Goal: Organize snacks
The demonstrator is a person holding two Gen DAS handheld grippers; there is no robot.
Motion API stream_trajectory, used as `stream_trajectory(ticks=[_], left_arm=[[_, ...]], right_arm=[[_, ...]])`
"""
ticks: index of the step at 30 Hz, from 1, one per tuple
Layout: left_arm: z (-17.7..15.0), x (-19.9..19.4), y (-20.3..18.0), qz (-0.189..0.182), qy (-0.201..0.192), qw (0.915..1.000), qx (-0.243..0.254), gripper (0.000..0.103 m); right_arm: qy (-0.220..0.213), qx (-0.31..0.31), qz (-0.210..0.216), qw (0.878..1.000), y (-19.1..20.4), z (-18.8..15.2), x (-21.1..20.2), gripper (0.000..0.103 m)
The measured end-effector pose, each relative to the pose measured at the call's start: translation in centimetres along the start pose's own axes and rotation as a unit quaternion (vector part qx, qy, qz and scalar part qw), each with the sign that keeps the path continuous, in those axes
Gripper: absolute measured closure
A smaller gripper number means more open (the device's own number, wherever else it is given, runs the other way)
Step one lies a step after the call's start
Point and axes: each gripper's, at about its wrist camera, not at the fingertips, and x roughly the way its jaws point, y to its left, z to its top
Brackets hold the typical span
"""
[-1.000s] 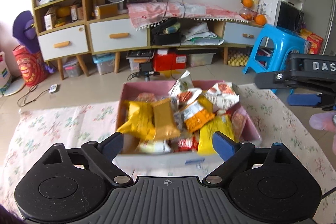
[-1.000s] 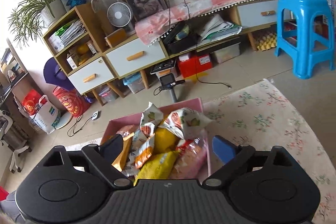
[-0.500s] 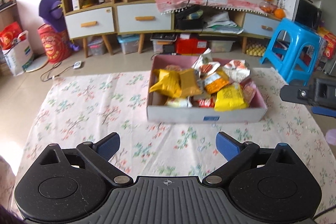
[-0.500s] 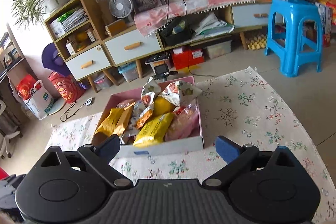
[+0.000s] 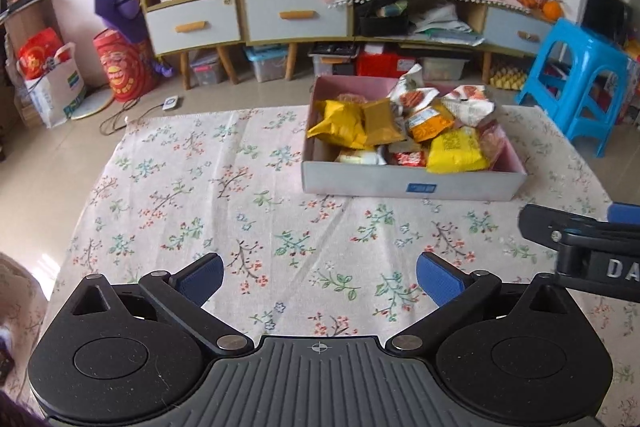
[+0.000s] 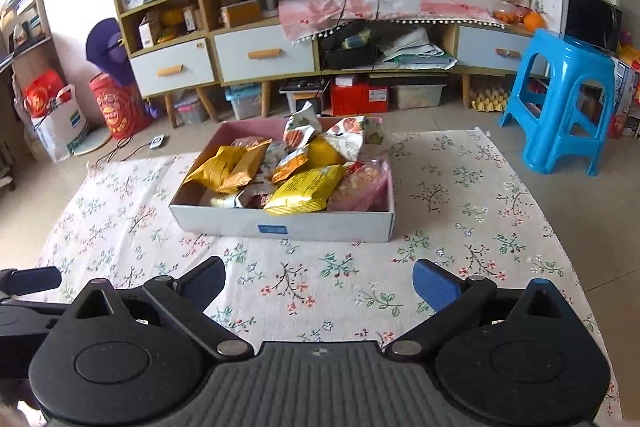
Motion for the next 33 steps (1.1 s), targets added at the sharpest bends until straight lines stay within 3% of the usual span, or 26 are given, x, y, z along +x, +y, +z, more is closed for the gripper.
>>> stream_trajectory(ticks=[9,33], left_arm=[[0.0,0.8,0.9,0.011,0.018,0.9994,-0.027,0.0],[-0.1,0.8,0.6,0.005,0.029,0.9992,-0.026,0.0]], right_arm=[[0.014,0.0,-0.02,1.0,-0.1,-0.6,0.4,0.012],[0.022,-0.022,-0.021,0.999,0.7,-1.0,0.3,0.011]])
